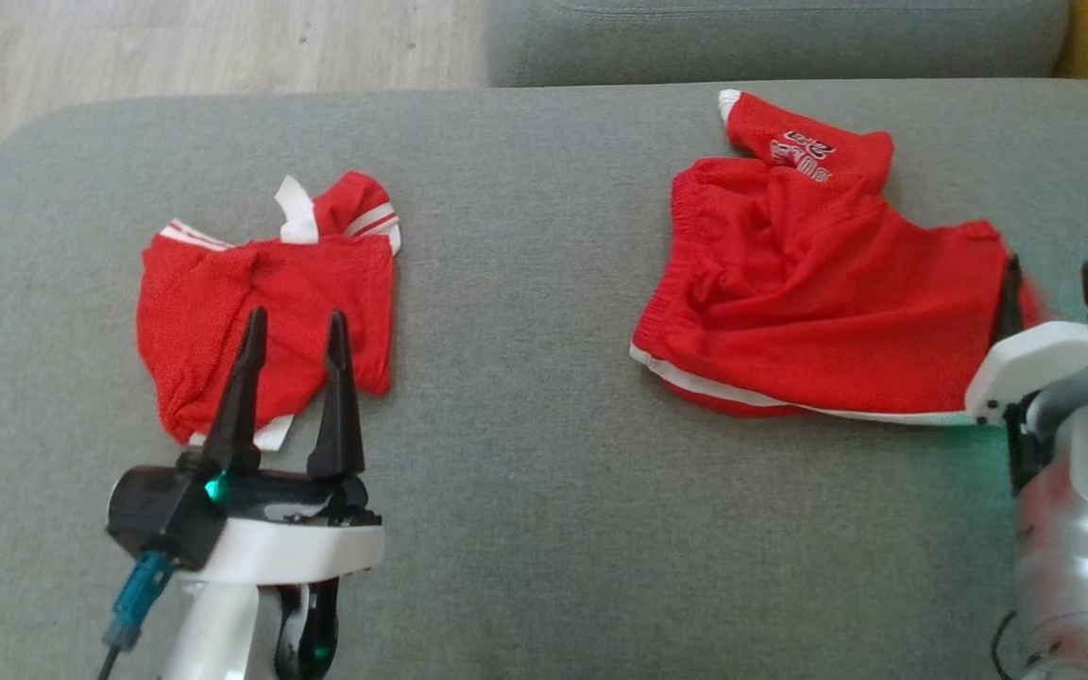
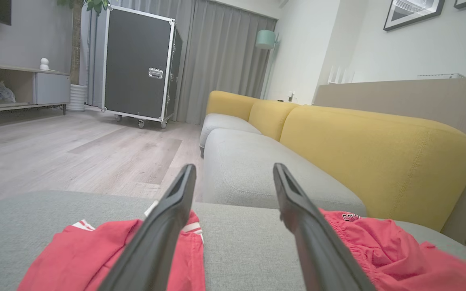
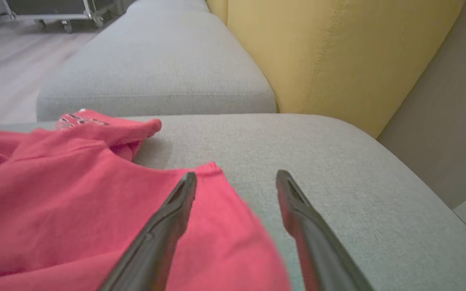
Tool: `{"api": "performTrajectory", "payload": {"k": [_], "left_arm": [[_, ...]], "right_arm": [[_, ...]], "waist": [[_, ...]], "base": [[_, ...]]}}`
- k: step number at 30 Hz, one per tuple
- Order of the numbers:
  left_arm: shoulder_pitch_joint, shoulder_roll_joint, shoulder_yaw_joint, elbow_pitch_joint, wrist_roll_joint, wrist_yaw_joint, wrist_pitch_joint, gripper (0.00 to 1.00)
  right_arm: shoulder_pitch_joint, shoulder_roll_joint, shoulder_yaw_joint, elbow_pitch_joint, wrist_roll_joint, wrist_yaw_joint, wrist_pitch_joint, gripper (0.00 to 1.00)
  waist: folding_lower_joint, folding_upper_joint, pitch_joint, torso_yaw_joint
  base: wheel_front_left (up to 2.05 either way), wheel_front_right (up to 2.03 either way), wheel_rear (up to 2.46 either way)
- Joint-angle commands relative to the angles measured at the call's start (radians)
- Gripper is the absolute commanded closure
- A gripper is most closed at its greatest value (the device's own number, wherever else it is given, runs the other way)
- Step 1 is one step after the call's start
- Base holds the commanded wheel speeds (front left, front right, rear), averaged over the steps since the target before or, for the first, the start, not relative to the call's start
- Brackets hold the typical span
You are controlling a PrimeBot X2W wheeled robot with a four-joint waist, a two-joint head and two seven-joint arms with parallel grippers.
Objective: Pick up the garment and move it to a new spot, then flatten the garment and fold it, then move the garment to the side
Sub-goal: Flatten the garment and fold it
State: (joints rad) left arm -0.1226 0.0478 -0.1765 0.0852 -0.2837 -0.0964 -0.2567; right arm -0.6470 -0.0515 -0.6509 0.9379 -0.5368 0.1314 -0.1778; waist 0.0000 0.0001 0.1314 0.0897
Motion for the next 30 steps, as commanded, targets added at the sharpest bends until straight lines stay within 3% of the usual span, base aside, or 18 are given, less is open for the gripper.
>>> {"api": "performTrajectory", "payload": {"k": [1,4,7,8,12,15,19,26,30], "left_arm": [[-0.019,0.002,0.039,-0.043,-0.013,0.003,-0.005,0.00],[-0.014,0.002,0.051,-0.053,-0.018,0.004,-0.005,0.00],[-0.010,0.002,0.059,-0.060,-0.014,0.001,-0.005,0.00],[-0.010,0.002,0.059,-0.060,-0.014,0.001,-0.005,0.00],[-0.002,0.002,0.073,-0.062,-0.018,-0.001,-0.005,0.00],[0.002,0.002,0.080,-0.059,-0.016,-0.005,-0.005,0.00],[0.002,0.002,0.081,-0.050,-0.010,-0.010,-0.005,0.00],[-0.022,0.004,0.053,-0.008,0.025,-0.024,-0.005,0.00],[-0.066,0.041,-0.041,0.086,0.068,-0.031,-0.001,0.00]], "right_arm": [[-0.061,0.001,0.067,0.002,0.071,-0.001,-0.067,0.00],[-0.071,0.001,0.211,-0.013,0.204,-0.001,-0.083,0.00],[0.018,0.001,0.398,-0.173,0.388,-0.001,-0.083,0.00],[0.018,0.001,0.398,-0.173,0.388,-0.001,-0.083,0.00],[0.211,0.001,0.574,-0.413,0.558,-0.001,-0.084,0.00],[0.328,0.001,0.629,-0.531,0.606,-0.001,-0.084,0.00],[0.419,0.001,0.664,-0.594,0.634,-0.001,-0.084,0.00],[0.421,0.001,0.688,-0.645,0.647,-0.001,-0.084,0.00],[0.407,0.001,0.690,-0.663,0.643,-0.001,-0.084,0.00]], "waist": [[0.0000,-0.0001,-0.010,-0.021],[0.0000,-0.0001,-0.017,-0.050],[0.0000,-0.0001,-0.021,-0.087],[0.0000,-0.0001,-0.021,-0.087],[0.0000,-0.0001,-0.028,-0.143],[0.0000,-0.0001,-0.033,-0.175],[0.0000,-0.0001,-0.032,-0.200],[0.0000,-0.0001,-0.009,-0.214],[0.0000,-0.0001,0.018,-0.216]], "base": [[0.00,0.00,0.00],[0.00,0.00,0.00],[0.00,0.00,0.00],[0.00,0.00,0.00],[0.00,0.00,0.00],[0.00,0.00,0.00],[0.00,0.00,0.00],[0.00,0.00,0.00],[0.00,0.00,0.00]]}}
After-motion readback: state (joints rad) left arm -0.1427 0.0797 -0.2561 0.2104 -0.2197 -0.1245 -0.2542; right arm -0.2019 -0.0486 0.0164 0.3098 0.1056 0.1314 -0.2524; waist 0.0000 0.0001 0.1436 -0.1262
